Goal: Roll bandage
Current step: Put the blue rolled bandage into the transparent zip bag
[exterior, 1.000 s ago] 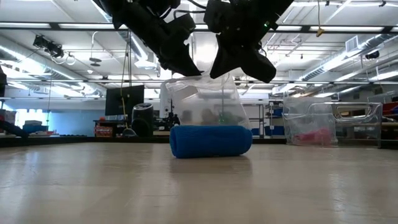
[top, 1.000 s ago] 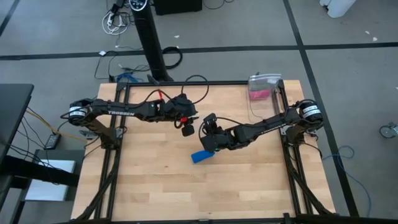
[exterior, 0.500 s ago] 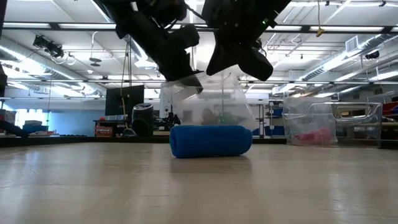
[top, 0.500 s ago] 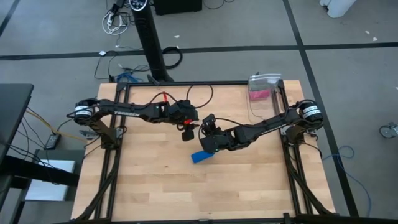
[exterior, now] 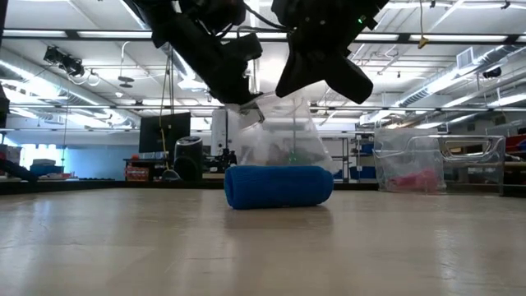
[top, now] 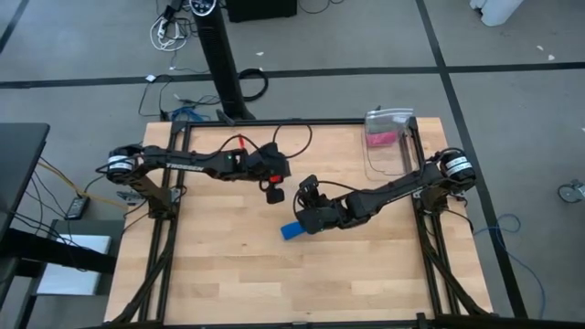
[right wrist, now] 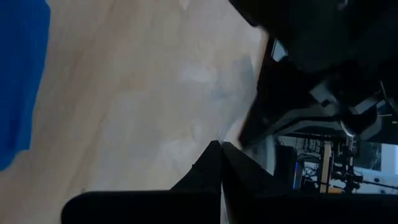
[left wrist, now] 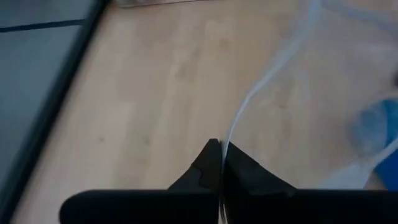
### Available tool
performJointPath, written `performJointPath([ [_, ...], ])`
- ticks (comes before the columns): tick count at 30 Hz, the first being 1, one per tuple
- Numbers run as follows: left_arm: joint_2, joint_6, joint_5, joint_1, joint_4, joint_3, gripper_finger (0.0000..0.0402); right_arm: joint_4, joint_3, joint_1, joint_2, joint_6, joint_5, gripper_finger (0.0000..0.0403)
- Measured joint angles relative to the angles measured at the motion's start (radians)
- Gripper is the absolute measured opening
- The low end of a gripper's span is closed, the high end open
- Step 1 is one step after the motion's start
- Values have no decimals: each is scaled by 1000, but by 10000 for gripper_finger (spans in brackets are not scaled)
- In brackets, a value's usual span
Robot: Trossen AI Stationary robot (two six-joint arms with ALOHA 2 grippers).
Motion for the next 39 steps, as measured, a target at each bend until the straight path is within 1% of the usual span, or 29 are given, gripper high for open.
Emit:
performJointPath([
  [7,-13,42,-120,-23,70,0,3,-47,0,6,0,70,3,0],
  [13,-13,103,-308,-76,96,0,2,-75,0,-2,0,126,-3,0],
  [18,-13,133,-468,-109,131,0,1,-82,0,-33,0,170,-21,0],
  [23,-13,156,-565,-130,156,-1,1,-88,0,-74,0,201,-60,3],
  [28,-13,160,-583,-132,165,-8,1,-92,0,-99,0,222,-78,7],
  [32,-13,194,-591,-132,210,-48,0,-92,0,-97,0,248,-88,17],
  [35,-13,233,-597,-132,268,-84,0,-99,0,-79,-1,263,-89,36],
  [39,-13,265,-597,-132,295,-113,0,-103,-1,-34,-17,273,-90,72],
])
